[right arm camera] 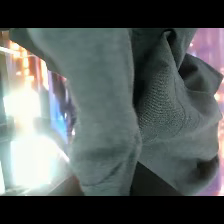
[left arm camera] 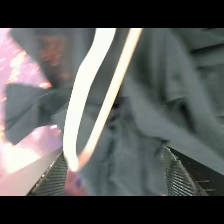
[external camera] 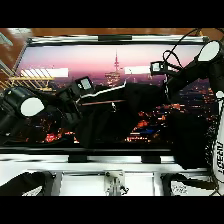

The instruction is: Fold the shirts.

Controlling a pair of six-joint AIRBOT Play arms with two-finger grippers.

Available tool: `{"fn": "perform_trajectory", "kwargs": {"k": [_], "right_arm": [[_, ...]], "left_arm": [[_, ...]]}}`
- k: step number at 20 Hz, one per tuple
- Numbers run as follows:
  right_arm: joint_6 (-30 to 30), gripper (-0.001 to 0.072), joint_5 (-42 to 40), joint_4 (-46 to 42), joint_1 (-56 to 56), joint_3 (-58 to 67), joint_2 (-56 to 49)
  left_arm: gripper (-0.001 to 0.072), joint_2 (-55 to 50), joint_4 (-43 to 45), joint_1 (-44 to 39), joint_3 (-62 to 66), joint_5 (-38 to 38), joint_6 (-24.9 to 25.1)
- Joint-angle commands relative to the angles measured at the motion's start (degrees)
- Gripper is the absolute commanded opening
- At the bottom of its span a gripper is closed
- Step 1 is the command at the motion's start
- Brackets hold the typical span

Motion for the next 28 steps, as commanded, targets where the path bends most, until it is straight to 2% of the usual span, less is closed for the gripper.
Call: {"fn": "perform_trajectory", "kwargs": {"k": [1,3,4,6,8,9,11,12,13,15,17,18,20,22,28], "right_arm": [[2.3,0.0059,0.0,-0.2,0.1,0.0,0.4],[3.8,0.0059,-0.1,-0.2,0.1,0.0,1.1],[4.9,0.0059,-0.3,-0.3,0.1,0.0,1.5],[6.3,0.0059,-0.4,-0.8,0.1,0.0,2.5],[6.8,0.0058,-0.4,-0.8,0.1,0.0,3.4],[7.1,0.0059,-0.4,-0.8,0.1,0.0,3.6],[8.5,0.0059,-0.4,-0.7,0.2,0.0,3.8],[9.2,0.0059,-0.4,-0.7,0.2,0.0,3.8],[9.8,0.0059,-0.3,-0.7,0.2,0.0,3.8],[10.3,0.006,-0.3,-0.7,0.2,0.0,3.8],[11.7,0.006,-0.3,-0.6,0.2,0.0,3.8],[12.4,0.006,0.0,-0.5,0.2,0.0,3.8],[14.5,0.006,0.5,-0.3,0.2,0.0,3.8],[15.1,0.006,0.7,-0.3,0.2,0.0,3.8],[15.3,0.006,1.0,-0.1,0.2,0.0,3.8]], "left_arm": [[0.0685,0.2,5.2,4.7,0.9,0.6,0.1],[0.0685,0.6,7.6,8.0,3.1,0.5,0.0],[0.0685,0.9,8.3,9.9,4.6,0.6,-1.8],[0.0684,1.9,9.3,15.3,8.4,0.5,-11.5],[0.067,4.2,8.1,21.4,10.2,0.5,-18.2],[0.067,5.3,4.5,24.4,9.9,-0.4,-20.1],[0.0657,6.5,-6.3,29.0,6.6,-5.8,-20.5],[0.0479,7.1,-9.7,29.3,2.1,-7.1,-20.6],[0.0402,7.8,-12.1,28.2,-3.6,-5.9,-21.1],[0.0415,8.5,-16.0,22.9,-14.6,0.4,-26.5],[0.0649,8.1,-17.1,14.6,-21.9,9.4,-31.7],[0.0686,7.6,-17.1,10.1,-24.4,15.1,-34.0],[0.0686,5.6,-17.1,3.3,-25.6,21.3,-36.5],[0.0686,2.9,-17.1,-0.1,-25.5,22.7,-36.6],[0.0675,0.6,-16.7,-1.4,-25.5,22.7,-36.6]]}}
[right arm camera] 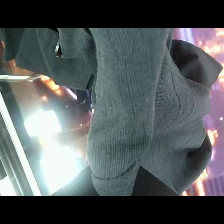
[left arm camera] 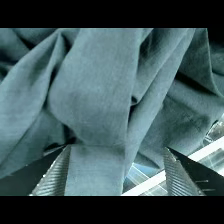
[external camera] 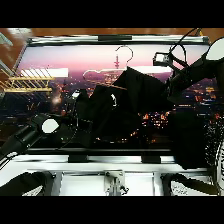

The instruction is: Fold the shirts.

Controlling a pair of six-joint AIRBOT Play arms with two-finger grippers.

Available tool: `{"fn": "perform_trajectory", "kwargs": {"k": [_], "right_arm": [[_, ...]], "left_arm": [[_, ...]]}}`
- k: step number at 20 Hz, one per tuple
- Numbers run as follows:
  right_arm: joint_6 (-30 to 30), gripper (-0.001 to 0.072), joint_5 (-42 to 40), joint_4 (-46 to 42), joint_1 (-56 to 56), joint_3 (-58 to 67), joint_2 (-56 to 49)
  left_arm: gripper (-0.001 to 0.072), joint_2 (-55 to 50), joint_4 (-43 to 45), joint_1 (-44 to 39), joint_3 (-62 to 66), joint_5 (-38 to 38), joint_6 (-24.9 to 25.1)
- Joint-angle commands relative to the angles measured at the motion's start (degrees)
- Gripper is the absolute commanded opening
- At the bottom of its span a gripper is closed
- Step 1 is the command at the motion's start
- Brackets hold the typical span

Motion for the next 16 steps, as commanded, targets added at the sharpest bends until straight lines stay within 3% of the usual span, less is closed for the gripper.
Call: {"fn": "perform_trajectory", "kwargs": {"k": [1,4,5,6,7,8,9,13,16], "right_arm": [[0.5,0.006,0.3,0.4,0.0,0.0,0.0],[0.6,0.006,0.2,1.6,0.0,0.0,0.0],[0.8,0.006,0.2,1.8,0.0,0.0,0.0],[1.2,0.006,0.2,1.9,0.0,0.0,0.0],[1.6,0.006,0.5,1.9,0.0,0.0,0.0],[1.8,0.0061,0.6,1.9,0.0,0.0,0.0],[2.2,0.006,0.5,1.9,0.0,0.0,0.0],[3.7,0.0061,0.5,2.4,0.0,0.0,0.0],[5.8,0.006,0.5,6.2,0.0,0.0,0.1]], "left_arm": [[0.0675,-1.3,0.0,-1.2,-0.4,1.3,-0.6],[0.0665,-4.5,0.0,-1.2,-0.4,1.7,-0.4],[0.0544,-5.4,0.0,-1.2,-0.4,2.8,-1.0],[0.0354,-5.7,0.0,-1.2,-0.4,3.9,-1.5],[0.0223,-5.6,0.3,-1.1,-0.2,5.0,-1.5],[0.0112,-5.2,1.2,-0.7,0.9,5.0,-1.5],[0.0048,-4.7,3.2,-0.1,2.3,4.8,-1.4],[0.0047,-3.5,17.3,6.4,15.0,-4.3,-1.5],[0.0048,-3.5,21.2,15.2,26.2,-10.2,-0.5]]}}
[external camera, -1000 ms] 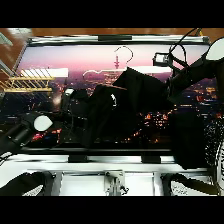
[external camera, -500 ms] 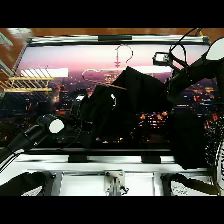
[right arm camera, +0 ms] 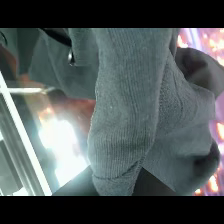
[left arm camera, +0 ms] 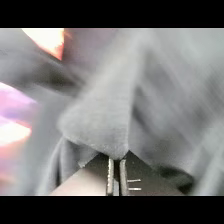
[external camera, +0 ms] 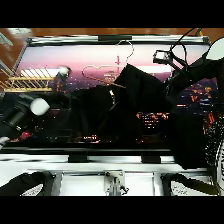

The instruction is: Fold the shirts.

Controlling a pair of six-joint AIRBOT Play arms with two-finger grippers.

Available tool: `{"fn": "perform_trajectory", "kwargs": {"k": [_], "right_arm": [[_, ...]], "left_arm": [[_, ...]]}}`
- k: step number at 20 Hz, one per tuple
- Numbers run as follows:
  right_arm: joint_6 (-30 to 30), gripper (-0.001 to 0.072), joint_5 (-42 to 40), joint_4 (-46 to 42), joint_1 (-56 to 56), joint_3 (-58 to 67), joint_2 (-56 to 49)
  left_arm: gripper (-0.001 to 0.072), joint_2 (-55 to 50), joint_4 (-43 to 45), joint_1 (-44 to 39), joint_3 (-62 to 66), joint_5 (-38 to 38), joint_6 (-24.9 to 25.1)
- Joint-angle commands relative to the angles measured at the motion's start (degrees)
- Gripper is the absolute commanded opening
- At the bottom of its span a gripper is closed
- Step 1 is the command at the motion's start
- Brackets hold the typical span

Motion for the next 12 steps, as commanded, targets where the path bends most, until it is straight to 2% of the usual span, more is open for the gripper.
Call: {"fn": "perform_trajectory", "kwargs": {"k": [1,4,5,12], "right_arm": [[2.3,0.006,-0.1,4.7,0.0,0.0,0.2],[2.3,0.006,-0.5,7.8,0.0,0.0,0.5],[2.1,0.006,-0.5,8.5,0.0,0.0,0.5],[-2.5,0.006,-1.6,16.5,0.0,0.0,0.5]], "left_arm": [[0.0048,0.2,6.1,9.1,11.8,-6.7,1.5],[0.0048,0.0,4.2,14.0,17.3,-8.9,2.8],[0.0048,0.0,3.0,14.3,18.0,-8.9,4.3],[0.0049,-1.9,2.3,14.3,18.3,-9.4,4.3]]}}
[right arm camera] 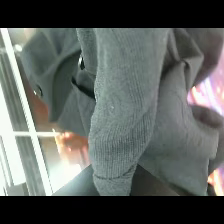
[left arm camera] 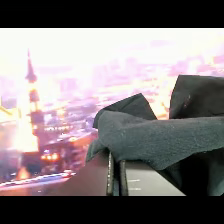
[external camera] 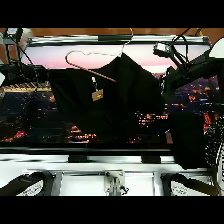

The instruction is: Fold the shirts.

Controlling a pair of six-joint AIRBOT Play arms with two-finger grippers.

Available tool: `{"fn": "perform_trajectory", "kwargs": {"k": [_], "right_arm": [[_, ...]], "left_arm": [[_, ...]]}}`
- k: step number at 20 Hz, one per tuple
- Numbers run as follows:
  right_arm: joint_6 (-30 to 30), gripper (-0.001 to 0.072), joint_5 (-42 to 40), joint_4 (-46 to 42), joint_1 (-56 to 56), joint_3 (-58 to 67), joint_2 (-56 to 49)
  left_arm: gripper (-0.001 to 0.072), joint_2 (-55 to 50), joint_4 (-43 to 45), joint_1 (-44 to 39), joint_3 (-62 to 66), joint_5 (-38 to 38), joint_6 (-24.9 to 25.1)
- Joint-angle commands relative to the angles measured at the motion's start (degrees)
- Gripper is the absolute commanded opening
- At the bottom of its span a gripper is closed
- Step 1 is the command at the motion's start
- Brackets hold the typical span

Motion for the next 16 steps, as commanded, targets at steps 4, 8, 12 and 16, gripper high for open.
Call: {"fn": "perform_trajectory", "kwargs": {"k": [4,8,12,16], "right_arm": [[-2.9,0.006,1.0,5.6,0.0,0.0,0.0],[-3.0,0.006,4.0,6.5,0.0,0.0,0.0],[-2.3,0.0059,3.8,5.6,0.0,-0.3,-0.2],[-2.3,0.006,3.5,5.0,0.1,-3.3,-0.2]], "left_arm": [[0.0049,-2.2,-0.7,1.3,0.6,0.4,0.2],[0.0049,-2.3,-3.5,3.8,1.9,5.4,-1.5],[0.0049,-2.2,-7.0,4.0,4.7,8.7,-1.5],[0.0049,-2.1,-9.7,4.0,7.3,9.4,-1.4]]}}
